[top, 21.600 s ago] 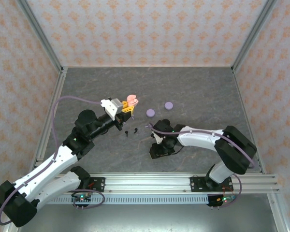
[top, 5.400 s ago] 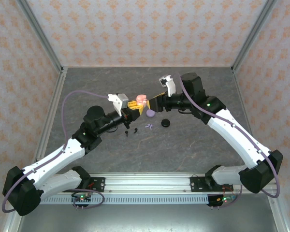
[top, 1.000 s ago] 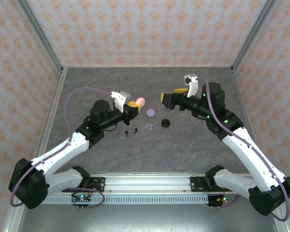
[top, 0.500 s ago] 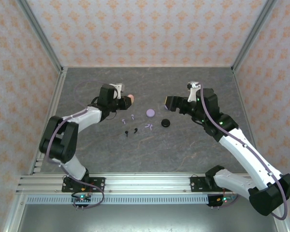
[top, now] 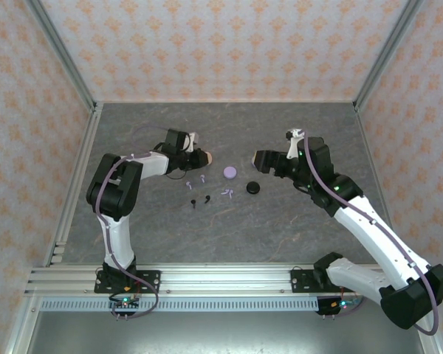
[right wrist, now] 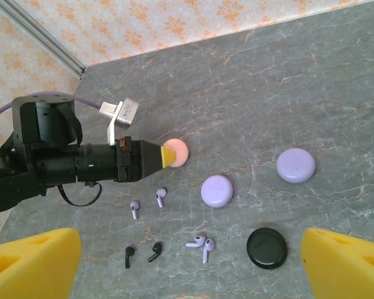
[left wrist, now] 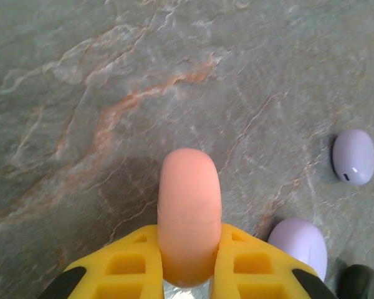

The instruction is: Insert the wireless bluetooth earbuds into the charging case

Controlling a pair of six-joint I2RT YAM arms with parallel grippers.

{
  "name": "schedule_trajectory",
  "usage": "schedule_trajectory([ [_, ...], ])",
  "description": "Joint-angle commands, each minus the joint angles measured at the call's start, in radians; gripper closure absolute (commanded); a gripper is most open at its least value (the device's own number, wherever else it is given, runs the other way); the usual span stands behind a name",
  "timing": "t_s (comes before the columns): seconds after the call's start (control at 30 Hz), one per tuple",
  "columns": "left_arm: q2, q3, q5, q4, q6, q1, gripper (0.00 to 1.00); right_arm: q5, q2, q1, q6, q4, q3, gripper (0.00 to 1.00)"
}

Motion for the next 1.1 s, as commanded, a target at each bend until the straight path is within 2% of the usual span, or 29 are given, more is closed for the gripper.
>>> schedule_trajectory([
  [0.0, 0.017, 0.021, 0.016, -0.017, -0.033, 0.014, 0.74, 0.024, 0.002, -0.003, 0.002, -0.023, 0.008, 0.09],
  [0.23, 0.031, -0.002, 0.02, 0.011, -0.054, 0.033, 0.5, 0.047, 0.015, -0.004, -0.022, -0.07, 0.024, 0.08],
  [0.53, -0.069, -0.039, -0.016, -0.005, -0.015, 0.056, 0.36, 0.105, 0.041, -0.003, -0.096, -0.19, 0.06, 0.01],
  [0.83, -0.386, -0.167, -0.102, 0.019, 0.042, 0.059, 0.29, 0.11, 0.11, -0.004, -0.138, -0.259, 0.094, 0.01],
  [1.07, -0.73, -0.307, -0.204, 0.003, 0.097, 0.06, 0.22, 0.06, 0.226, -0.004, -0.166, -0.265, 0.101, 0.01],
])
